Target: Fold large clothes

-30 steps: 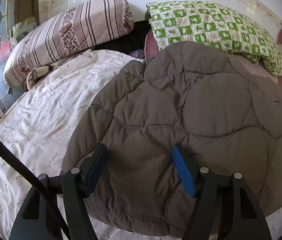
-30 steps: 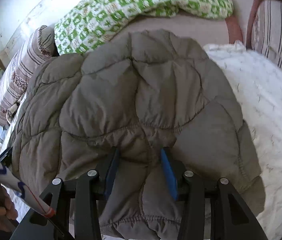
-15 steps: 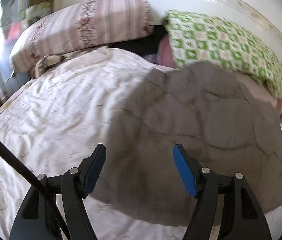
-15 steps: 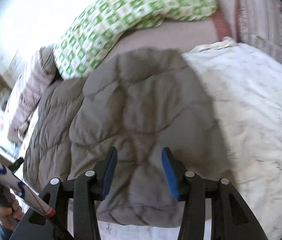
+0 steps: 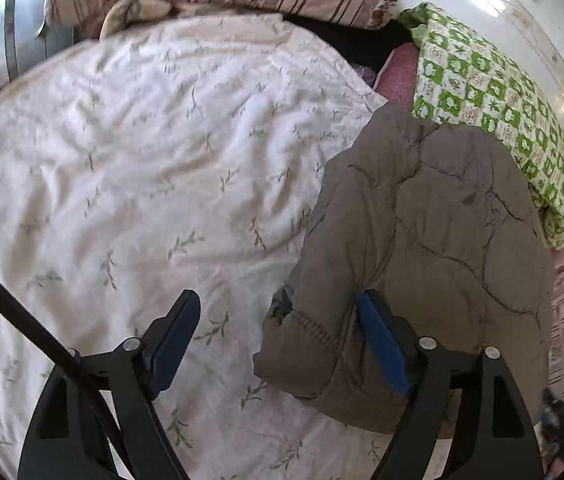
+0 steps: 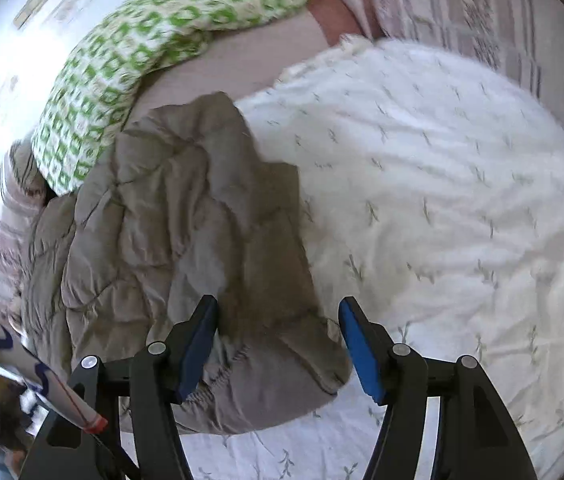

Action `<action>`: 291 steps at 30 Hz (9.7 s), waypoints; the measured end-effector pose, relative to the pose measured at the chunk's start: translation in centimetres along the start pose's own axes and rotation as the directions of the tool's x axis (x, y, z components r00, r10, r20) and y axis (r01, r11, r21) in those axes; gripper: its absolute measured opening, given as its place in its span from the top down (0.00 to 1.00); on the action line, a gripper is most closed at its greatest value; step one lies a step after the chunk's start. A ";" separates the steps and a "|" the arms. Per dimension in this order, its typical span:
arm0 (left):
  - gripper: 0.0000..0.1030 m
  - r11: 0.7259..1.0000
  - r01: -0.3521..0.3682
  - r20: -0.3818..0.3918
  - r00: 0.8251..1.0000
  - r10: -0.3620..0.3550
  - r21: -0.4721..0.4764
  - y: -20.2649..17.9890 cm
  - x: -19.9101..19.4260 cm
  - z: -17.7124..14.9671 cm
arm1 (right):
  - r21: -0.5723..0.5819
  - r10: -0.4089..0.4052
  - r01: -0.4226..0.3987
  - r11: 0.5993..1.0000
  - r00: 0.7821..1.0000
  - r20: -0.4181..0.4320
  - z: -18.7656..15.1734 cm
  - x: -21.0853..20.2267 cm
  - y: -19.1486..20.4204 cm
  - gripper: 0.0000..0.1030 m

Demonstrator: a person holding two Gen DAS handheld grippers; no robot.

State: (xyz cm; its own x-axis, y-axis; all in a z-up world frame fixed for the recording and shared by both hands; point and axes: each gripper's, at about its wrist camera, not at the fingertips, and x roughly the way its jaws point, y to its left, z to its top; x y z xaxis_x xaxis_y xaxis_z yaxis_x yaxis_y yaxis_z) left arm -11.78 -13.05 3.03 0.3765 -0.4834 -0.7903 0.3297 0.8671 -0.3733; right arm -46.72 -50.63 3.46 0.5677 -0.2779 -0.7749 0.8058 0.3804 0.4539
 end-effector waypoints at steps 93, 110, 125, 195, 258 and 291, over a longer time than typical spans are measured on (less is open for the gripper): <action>0.14 0.832 -0.195 0.267 0.962 0.059 0.519 -13.8 -7.6 -18.7 | -0.572 -0.047 0.115 0.812 0.990 0.133 -16.2 -2.6 11.5 0.40; 0.13 0.838 -0.179 0.246 0.968 0.055 0.516 -13.8 -7.5 -18.4 | -0.425 -0.127 0.239 0.873 0.953 0.275 -13.7 -6.5 7.1 0.39; 0.12 0.859 -0.181 0.309 0.951 0.027 0.479 -12.9 -9.3 -17.5 | -0.372 -0.135 0.243 0.896 0.947 0.293 -13.4 -6.7 6.0 0.36; 0.09 0.884 -0.165 0.484 0.872 -0.076 0.437 -11.6 -25.0 -23.6 | -0.548 0.159 0.134 0.826 0.876 0.454 -26.8 -22.2 10.2 0.21; 0.03 0.807 -0.318 0.335 0.929 0.159 0.498 -9.5 -16.6 -24.6 | -0.548 -0.109 0.370 0.750 0.886 0.450 -27.3 -14.7 11.2 0.10; 0.03 0.789 -0.326 0.331 0.929 0.165 0.521 -9.6 -16.5 -24.7 | -0.551 -0.113 0.372 0.747 0.888 0.446 -27.4 -14.6 11.2 0.10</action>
State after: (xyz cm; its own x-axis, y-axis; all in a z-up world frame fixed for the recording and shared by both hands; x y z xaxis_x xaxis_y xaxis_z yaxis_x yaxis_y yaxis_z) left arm -42.55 -10.48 7.65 0.6910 -0.3457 -0.6348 0.5882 0.7794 0.2158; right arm -50.62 -18.16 7.83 0.4882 -0.6831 -0.5432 0.7203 0.6668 -0.1911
